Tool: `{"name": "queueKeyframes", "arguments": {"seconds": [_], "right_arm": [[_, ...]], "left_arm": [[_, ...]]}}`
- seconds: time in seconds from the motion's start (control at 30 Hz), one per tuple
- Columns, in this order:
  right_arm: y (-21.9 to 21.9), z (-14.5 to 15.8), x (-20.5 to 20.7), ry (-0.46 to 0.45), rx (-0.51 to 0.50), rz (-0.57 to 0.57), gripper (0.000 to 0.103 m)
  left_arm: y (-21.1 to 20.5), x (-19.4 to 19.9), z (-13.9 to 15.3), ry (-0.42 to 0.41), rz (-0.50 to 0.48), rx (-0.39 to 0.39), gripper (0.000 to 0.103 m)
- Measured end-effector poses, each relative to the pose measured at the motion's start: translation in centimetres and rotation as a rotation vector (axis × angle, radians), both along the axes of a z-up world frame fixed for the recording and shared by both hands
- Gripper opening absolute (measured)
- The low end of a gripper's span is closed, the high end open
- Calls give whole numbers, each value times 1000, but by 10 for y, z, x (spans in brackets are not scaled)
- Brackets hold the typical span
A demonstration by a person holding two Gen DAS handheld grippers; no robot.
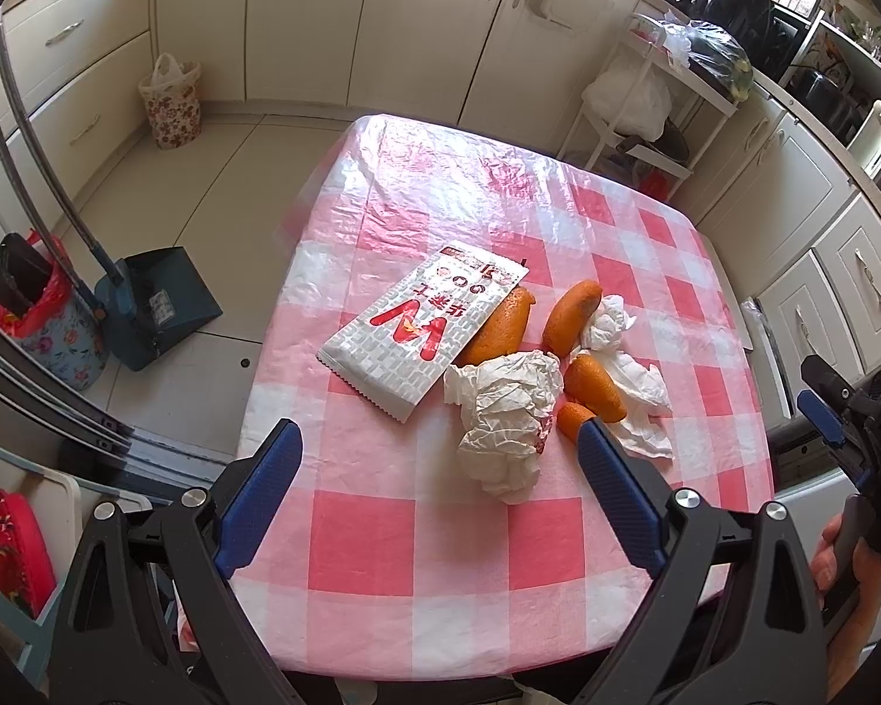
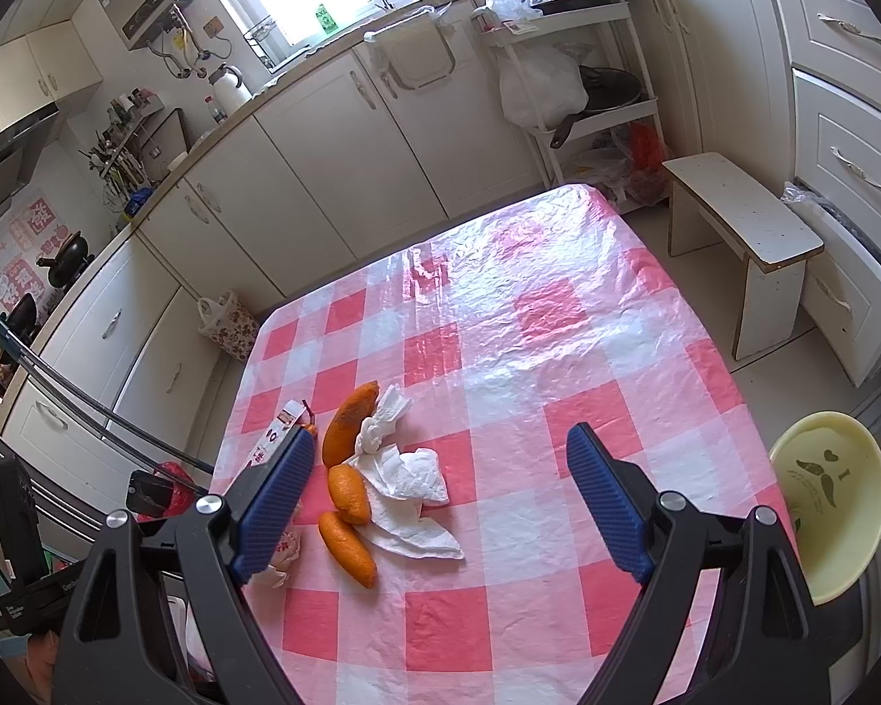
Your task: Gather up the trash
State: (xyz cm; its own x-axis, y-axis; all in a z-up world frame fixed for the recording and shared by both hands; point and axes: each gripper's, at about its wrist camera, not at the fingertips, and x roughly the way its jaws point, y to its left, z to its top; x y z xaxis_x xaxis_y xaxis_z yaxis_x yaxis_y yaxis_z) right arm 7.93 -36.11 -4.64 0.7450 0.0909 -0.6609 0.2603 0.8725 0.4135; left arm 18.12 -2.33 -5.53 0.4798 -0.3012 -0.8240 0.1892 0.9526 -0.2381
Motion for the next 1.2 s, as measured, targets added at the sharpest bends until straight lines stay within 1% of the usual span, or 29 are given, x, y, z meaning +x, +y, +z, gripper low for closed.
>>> {"name": "queueKeyframes", "arguments": {"seconds": [0.47, 1.2], "right_arm": [[-4, -1, -2, 1, 0, -3, 84], [-10, 1, -7, 0, 5, -30, 84]], "left_arm": [[4, -6, -6, 9, -5, 16, 91], [10, 2, 1, 14, 22, 22, 91]]}}
